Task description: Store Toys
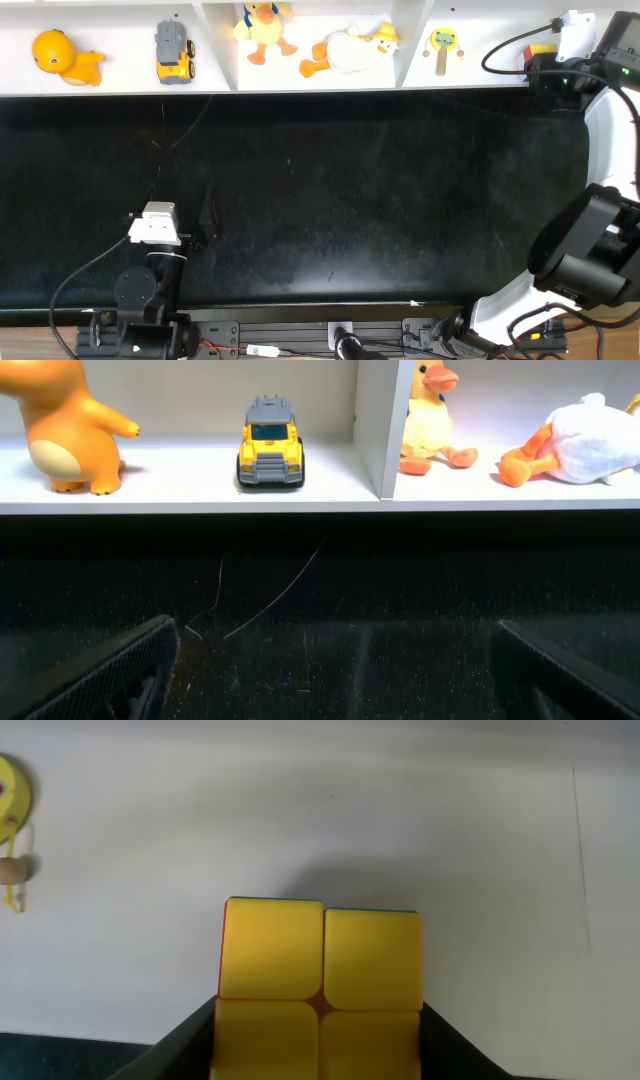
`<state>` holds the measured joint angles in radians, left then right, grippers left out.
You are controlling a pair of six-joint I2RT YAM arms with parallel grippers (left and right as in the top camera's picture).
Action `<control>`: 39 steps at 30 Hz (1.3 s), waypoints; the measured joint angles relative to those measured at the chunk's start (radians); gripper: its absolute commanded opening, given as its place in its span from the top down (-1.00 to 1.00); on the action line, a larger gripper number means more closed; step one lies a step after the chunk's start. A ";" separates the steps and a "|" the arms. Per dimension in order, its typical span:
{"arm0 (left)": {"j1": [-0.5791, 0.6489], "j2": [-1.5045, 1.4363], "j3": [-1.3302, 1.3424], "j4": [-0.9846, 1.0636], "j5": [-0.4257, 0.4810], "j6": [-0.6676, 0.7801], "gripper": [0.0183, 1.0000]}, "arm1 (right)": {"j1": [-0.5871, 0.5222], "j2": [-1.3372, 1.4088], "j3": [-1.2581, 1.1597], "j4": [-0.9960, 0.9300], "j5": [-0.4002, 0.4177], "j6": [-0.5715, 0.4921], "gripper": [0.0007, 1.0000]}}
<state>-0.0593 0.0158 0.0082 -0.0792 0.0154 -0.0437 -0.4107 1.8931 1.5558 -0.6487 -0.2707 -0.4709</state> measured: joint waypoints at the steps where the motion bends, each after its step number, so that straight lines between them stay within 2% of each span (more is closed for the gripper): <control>1: 0.000 0.000 0.000 0.000 0.000 0.000 -1.00 | 0.000 0.002 0.000 0.003 0.002 0.000 -0.01; 6: 0.000 0.000 0.000 0.000 0.000 0.000 -1.00 | 0.000 0.016 0.003 0.029 0.009 0.000 -0.03; 8: 0.000 0.000 0.000 0.000 0.000 0.000 -1.00 | 0.000 0.019 0.003 0.042 0.009 0.001 -0.17; 9: 0.000 0.000 0.000 0.000 0.000 0.000 -1.00 | 0.000 0.021 0.003 0.046 0.009 0.003 -0.33; 10: 0.000 0.000 0.000 0.000 0.000 0.000 -1.00 | 0.000 0.023 0.003 0.048 0.010 0.007 -0.62; 11: 0.000 0.000 0.000 0.000 0.000 0.000 -1.00 | 0.000 0.024 0.003 0.049 0.011 0.008 -1.00; 21: 0.000 0.000 0.000 0.000 0.000 0.000 -1.00 | 0.000 0.018 -0.019 -0.044 0.018 0.004 -1.00; 29: 0.000 0.000 0.000 -0.001 0.000 0.000 -1.00 | 0.001 -0.324 -0.440 0.087 0.053 0.016 -1.00; 34: 0.000 0.000 0.000 0.000 0.000 0.000 -1.00 | 0.023 -0.562 -0.679 0.183 0.117 0.149 -1.00; 39: 0.000 0.000 0.000 -0.001 0.000 0.000 -1.00 | 0.155 -0.779 -0.931 0.439 0.209 0.328 -0.99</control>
<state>-0.0593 0.0154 0.0082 -0.0799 0.0154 -0.0437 -0.2554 1.1137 0.6250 -0.2092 -0.0616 -0.1429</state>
